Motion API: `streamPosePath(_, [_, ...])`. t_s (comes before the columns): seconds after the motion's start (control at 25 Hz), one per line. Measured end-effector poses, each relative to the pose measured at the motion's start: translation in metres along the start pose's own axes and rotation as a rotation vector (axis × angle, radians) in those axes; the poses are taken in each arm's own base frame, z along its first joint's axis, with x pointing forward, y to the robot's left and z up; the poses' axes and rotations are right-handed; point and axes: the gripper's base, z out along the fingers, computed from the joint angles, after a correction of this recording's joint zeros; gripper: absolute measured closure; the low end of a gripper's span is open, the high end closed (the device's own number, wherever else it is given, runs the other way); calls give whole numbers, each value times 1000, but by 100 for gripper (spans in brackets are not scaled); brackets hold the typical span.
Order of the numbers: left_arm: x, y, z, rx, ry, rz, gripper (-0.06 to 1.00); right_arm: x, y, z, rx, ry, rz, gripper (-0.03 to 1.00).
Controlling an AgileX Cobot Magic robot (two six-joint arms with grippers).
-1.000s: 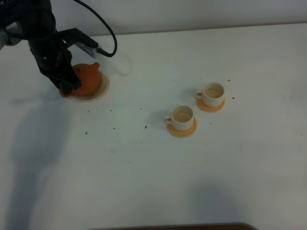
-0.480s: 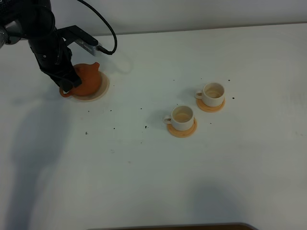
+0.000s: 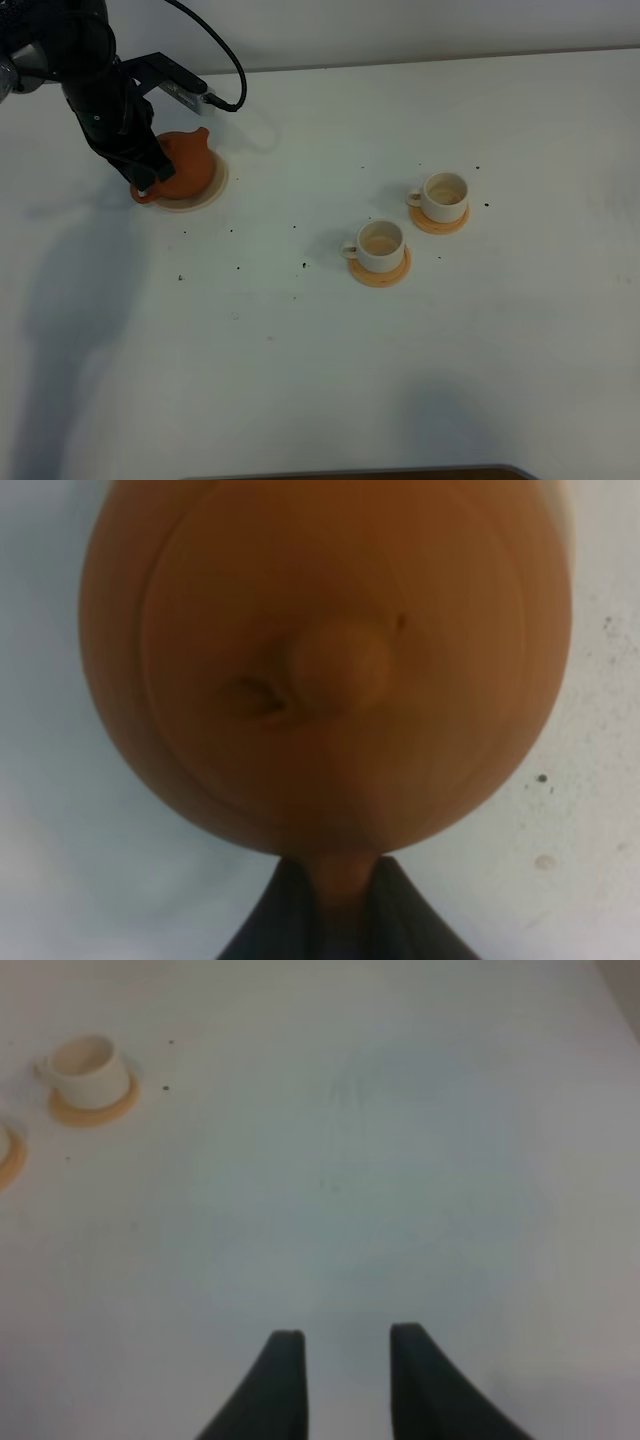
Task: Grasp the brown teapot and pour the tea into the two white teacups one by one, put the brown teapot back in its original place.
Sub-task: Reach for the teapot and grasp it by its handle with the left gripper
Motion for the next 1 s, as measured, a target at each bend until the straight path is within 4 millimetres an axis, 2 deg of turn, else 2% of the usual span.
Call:
streamPosePath(0.44, [-1,-1,-1,-3,-4,44,80,0,0,0,0,0,0,73])
streamPosePath(0.76, [0,-3,-19,-22,-29,54,80,0,0,0,0,0,0,73])
streamPosePath(1.0, [0,-4,-23,-28,-41,104,80,0,0,0,0,0,0,73])
